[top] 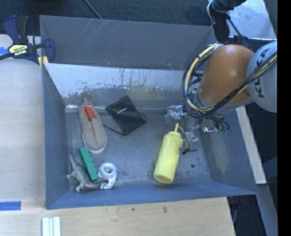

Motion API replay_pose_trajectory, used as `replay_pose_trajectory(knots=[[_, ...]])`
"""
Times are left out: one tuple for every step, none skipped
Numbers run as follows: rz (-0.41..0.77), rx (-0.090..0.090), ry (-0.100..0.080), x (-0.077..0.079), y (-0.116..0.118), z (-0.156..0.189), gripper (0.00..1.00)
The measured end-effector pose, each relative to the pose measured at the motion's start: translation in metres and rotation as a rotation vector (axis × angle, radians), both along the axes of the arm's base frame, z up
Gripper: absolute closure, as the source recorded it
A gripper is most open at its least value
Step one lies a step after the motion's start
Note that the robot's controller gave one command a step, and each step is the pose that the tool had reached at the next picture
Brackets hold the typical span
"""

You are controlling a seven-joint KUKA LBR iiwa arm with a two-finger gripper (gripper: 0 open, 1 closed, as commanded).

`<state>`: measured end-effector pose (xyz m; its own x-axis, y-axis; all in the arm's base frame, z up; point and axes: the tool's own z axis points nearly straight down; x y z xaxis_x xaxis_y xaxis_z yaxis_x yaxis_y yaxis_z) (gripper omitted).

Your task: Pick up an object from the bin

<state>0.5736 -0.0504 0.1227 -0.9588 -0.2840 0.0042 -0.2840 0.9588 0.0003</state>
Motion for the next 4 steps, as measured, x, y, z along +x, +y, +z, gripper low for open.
replay_pose_trajectory(knots=[[0.092,0.003,-0.009,0.008,0.033,0.009,0.00],[0.221,0.001,-0.011,0.006,0.033,-0.022,0.00],[0.465,0.002,-0.009,0.014,0.050,-0.048,1.00],[0.465,0.002,-0.008,0.014,0.050,-0.048,1.00]])
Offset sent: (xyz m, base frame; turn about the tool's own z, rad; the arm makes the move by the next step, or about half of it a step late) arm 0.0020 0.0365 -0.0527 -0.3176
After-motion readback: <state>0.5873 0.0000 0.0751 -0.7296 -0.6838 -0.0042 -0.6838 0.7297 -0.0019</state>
